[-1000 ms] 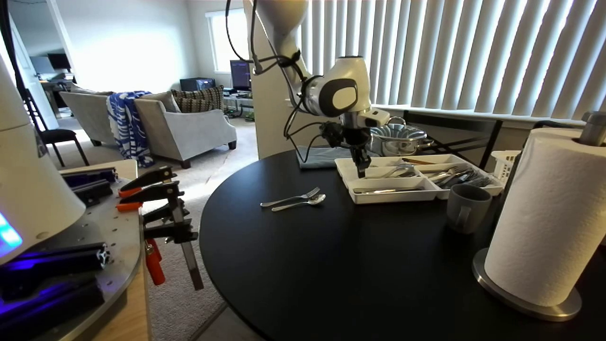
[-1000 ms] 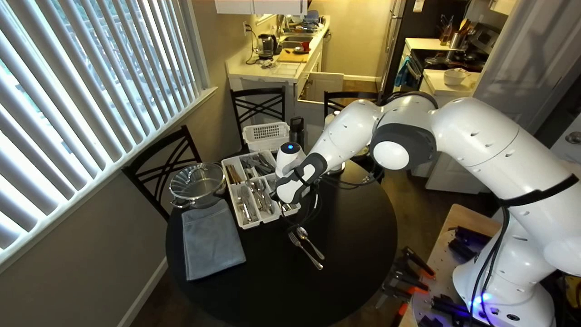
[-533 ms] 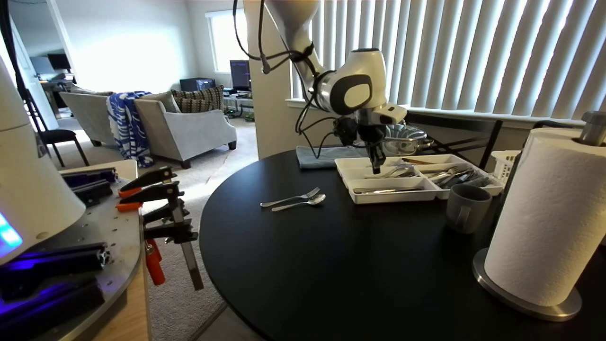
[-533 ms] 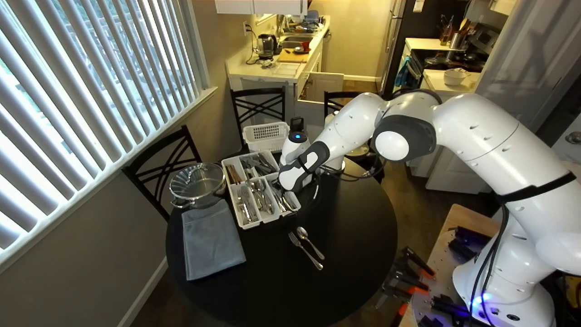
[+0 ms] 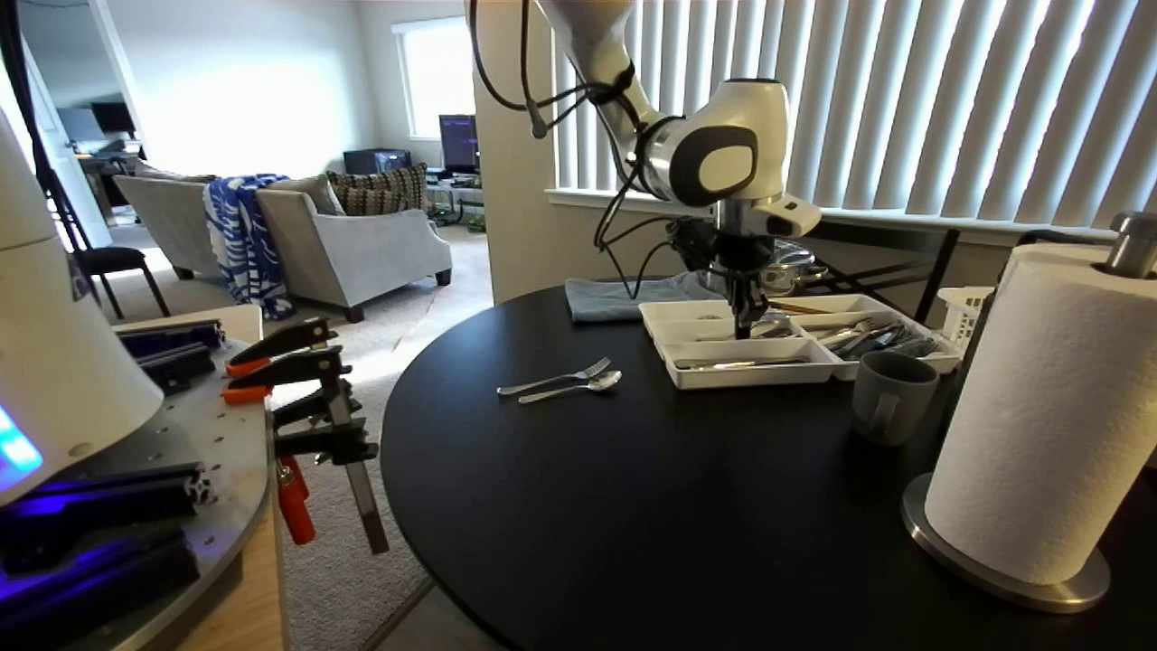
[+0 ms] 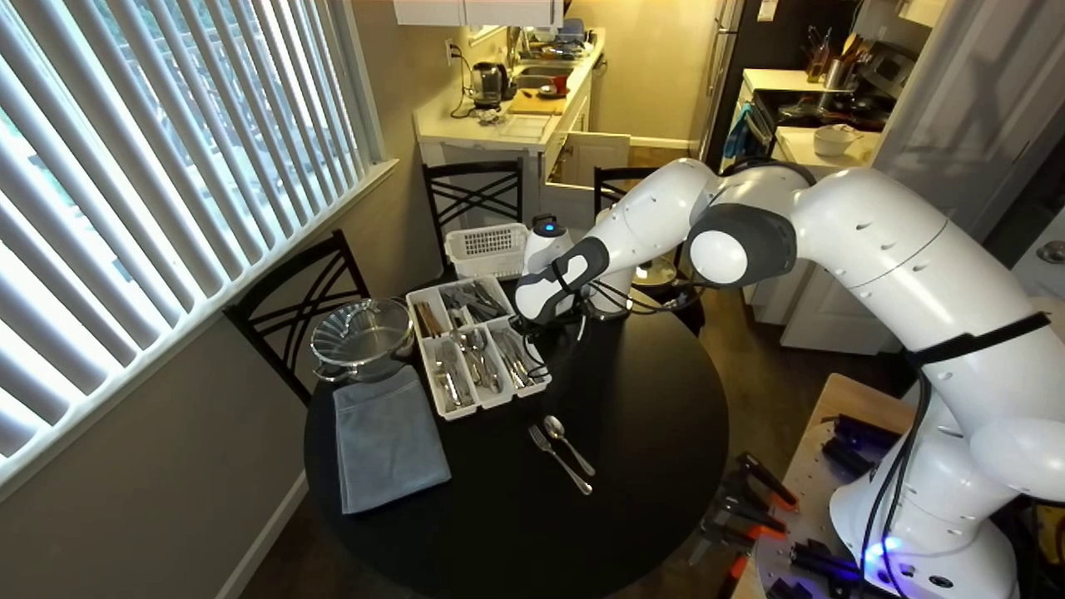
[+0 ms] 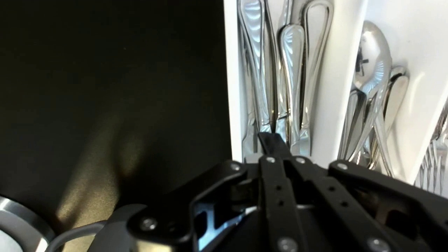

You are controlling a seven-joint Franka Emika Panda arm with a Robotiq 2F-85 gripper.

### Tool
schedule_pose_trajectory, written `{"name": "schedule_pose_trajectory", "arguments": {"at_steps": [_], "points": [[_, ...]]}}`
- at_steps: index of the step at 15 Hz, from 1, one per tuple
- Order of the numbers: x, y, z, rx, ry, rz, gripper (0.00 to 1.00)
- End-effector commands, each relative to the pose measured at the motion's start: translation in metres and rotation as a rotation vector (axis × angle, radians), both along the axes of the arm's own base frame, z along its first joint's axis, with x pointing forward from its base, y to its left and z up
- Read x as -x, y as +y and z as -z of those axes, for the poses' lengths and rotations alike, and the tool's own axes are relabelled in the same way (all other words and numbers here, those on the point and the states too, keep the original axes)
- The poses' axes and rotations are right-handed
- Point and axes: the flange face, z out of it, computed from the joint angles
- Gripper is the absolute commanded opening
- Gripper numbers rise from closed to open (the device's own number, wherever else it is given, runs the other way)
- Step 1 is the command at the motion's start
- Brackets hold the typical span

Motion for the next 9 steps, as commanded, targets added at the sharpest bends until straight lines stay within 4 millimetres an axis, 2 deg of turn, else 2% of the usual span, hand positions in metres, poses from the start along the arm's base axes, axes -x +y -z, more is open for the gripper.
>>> {"name": "schedule_pose_trajectory", "arguments": {"at_steps": [1,9], "points": [[-0.007,-0.003,0.004,-0.026,0.062,-0.029,0.00],[-0.019,0.018,0.016,-0.050,0.088,-0.065,0.00]]}}
